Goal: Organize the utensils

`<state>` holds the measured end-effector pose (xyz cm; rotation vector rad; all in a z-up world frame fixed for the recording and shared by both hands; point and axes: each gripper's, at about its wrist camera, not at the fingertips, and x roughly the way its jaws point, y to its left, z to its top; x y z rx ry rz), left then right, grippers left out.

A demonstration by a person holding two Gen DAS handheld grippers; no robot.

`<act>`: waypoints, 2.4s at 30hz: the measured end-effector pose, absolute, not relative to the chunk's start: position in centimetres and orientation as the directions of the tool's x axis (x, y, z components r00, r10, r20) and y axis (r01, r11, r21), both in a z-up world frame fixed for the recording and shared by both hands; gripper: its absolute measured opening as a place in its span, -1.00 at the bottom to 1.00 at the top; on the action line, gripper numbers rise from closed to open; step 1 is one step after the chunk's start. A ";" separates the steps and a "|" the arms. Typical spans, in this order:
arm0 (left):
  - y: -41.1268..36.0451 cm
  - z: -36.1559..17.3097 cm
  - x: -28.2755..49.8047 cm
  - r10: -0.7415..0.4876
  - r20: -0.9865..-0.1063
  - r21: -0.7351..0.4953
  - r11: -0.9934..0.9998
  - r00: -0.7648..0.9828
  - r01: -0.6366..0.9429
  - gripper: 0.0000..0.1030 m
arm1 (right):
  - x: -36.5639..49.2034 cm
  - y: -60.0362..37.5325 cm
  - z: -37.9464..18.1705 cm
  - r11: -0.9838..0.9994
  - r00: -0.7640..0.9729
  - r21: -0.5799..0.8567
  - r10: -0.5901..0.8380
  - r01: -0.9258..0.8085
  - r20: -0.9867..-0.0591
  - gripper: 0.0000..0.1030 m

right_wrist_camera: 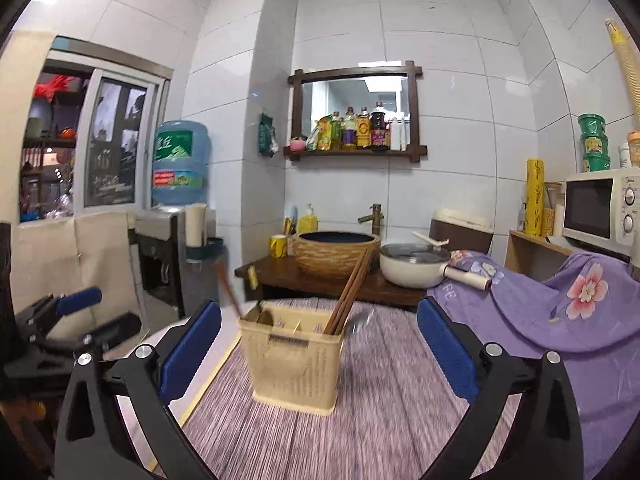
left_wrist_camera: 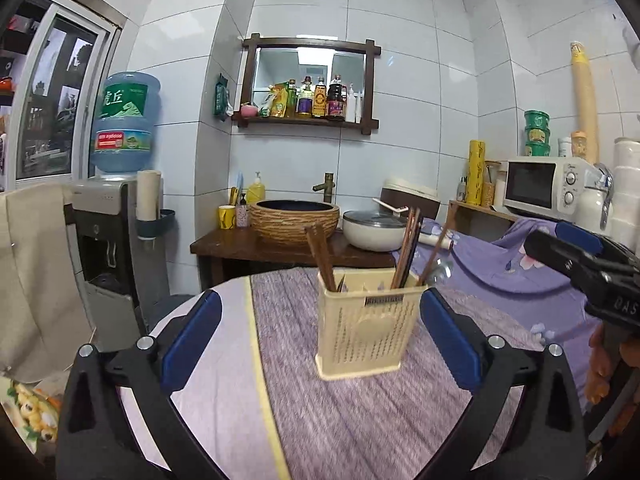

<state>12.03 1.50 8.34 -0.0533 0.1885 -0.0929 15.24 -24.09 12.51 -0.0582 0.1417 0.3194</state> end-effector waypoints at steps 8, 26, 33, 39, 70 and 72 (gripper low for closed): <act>2.0 4.3 5.1 -0.138 -0.223 -0.127 0.986 0.965 0.112 0.89 | 8.3 -24.9 5.7 0.949 0.934 -0.004 0.309 -0.315 -0.179 0.88; 2.2 1.8 2.3 -0.130 -0.258 -0.122 0.987 0.957 0.101 0.89 | 3.7 -24.2 3.4 0.947 0.933 -0.061 0.297 -0.315 -0.205 0.88; 1.9 1.8 2.2 -0.131 -0.263 -0.122 0.987 0.956 0.101 0.89 | 3.5 -24.7 3.4 0.949 0.931 -0.041 0.298 -0.313 -0.211 0.88; 1.7 1.5 2.2 -0.149 -0.273 -0.132 0.984 0.950 0.117 0.89 | 3.9 -25.3 3.3 0.950 0.926 -0.004 0.303 -0.312 -0.225 0.88; 0.9 0.5 2.7 -0.168 -0.301 -0.125 0.983 0.939 0.136 0.89 | 4.1 -25.3 2.5 0.947 0.913 0.013 0.314 -0.322 -0.262 0.88; 0.9 0.4 2.6 -0.170 -0.299 -0.129 0.982 0.939 0.136 0.89 | 4.1 -25.3 2.5 0.947 0.912 0.017 0.314 -0.322 -0.265 0.88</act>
